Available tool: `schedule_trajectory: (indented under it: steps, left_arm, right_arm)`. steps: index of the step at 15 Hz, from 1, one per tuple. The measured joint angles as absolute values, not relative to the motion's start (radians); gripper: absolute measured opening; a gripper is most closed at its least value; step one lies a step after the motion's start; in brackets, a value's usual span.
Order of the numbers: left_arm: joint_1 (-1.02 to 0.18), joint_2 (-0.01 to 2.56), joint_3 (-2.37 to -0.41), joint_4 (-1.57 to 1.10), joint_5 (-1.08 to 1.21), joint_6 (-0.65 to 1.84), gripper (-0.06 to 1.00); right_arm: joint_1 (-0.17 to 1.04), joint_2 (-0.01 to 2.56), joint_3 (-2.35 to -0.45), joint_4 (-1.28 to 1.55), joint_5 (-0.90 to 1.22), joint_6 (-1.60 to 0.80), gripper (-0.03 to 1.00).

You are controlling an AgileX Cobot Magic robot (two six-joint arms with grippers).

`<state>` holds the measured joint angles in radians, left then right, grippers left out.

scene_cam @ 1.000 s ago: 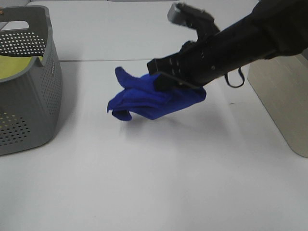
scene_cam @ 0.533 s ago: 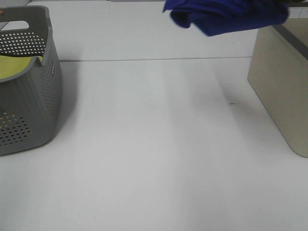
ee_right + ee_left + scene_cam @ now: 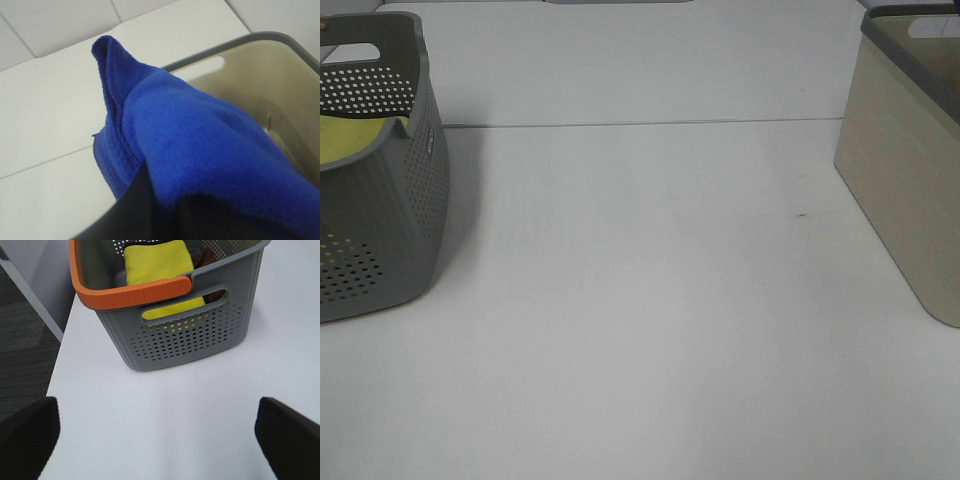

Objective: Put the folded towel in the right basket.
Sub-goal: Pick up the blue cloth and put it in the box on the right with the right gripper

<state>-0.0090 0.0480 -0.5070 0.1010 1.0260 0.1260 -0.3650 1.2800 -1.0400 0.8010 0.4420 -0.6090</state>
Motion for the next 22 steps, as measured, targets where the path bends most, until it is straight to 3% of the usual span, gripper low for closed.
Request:
schedule_trajectory:
  steps: [9,16,18,20,21,22]
  left_arm:
    - [-0.009,0.048,-0.507,0.101,1.026,0.126,0.99]
    - [-0.009,0.048,-0.507,0.101,1.026,0.126,0.99]
    - [-0.009,0.048,-0.507,0.101,1.026,0.126,0.99]
    - [-0.009,0.048,-0.507,0.101,1.026,0.126,0.99]
    - [-0.009,0.048,-0.507,0.101,1.026,0.126,0.99]
    - [-0.009,0.048,-0.507,0.101,1.026,0.126,0.99]
  right_arm:
    - [-0.389,1.663,-1.04,0.777,0.535,-0.588,0.08]
    - [-0.389,1.722,-1.04,0.79,0.576,-0.587,0.1]
    - [-0.389,1.722,-1.04,0.795,0.579,-0.587,0.32]
    - [-0.389,1.722,-1.04,0.801,0.588,-0.58,0.69]
    - [-0.389,1.722,-1.04,0.802,0.593,-0.565,0.81]
    - [-0.389,1.722,-1.04,0.803,0.6,-0.557,0.86]
